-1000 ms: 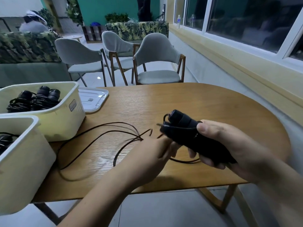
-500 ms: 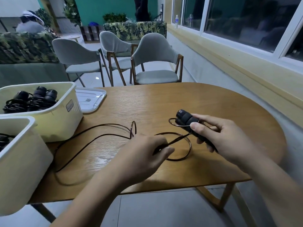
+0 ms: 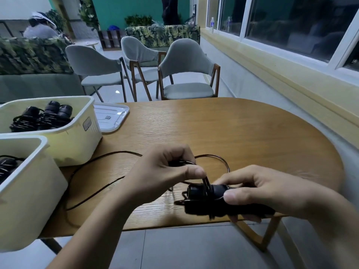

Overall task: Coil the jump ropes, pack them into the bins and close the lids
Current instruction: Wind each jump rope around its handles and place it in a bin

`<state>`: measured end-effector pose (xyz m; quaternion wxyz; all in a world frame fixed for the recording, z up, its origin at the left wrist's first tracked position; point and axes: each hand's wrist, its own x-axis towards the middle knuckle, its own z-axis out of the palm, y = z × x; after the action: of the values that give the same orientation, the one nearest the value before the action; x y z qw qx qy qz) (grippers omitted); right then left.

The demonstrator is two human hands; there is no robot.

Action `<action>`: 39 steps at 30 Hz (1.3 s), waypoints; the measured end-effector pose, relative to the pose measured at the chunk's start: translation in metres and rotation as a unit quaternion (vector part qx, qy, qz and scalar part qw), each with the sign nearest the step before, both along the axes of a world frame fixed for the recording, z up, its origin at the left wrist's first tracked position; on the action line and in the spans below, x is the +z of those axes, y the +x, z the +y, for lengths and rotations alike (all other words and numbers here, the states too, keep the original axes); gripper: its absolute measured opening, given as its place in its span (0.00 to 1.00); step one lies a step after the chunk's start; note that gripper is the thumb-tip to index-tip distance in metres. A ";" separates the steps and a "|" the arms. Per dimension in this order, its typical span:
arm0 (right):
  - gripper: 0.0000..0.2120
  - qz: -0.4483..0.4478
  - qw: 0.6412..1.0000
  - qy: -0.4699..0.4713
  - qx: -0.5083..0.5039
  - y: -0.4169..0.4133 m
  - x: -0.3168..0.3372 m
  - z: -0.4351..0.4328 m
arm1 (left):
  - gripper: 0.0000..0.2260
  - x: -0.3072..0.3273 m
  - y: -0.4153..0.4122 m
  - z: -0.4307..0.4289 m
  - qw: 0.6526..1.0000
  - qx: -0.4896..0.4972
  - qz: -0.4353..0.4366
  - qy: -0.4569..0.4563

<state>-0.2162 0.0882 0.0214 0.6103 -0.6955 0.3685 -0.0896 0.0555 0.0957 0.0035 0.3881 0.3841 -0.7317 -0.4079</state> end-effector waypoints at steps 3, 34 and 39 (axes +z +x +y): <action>0.16 -0.070 0.996 0.038 0.042 0.002 -0.002 0.001 | 0.14 -0.004 -0.007 0.000 0.997 -0.063 0.026 0.032; 0.19 -0.223 0.897 -0.183 -0.333 0.015 -0.010 0.003 | 0.14 -0.027 -0.055 0.006 0.959 0.112 -0.258 -0.031; 0.22 -0.039 0.870 -0.326 -0.367 0.014 -0.016 0.003 | 0.13 -0.021 -0.049 0.002 0.920 0.174 -0.341 -0.085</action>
<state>-0.2023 0.0912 0.0054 0.2857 -0.6658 0.5225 -0.4495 0.0063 0.0973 -0.0175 0.2110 0.5867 -0.7734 -0.1145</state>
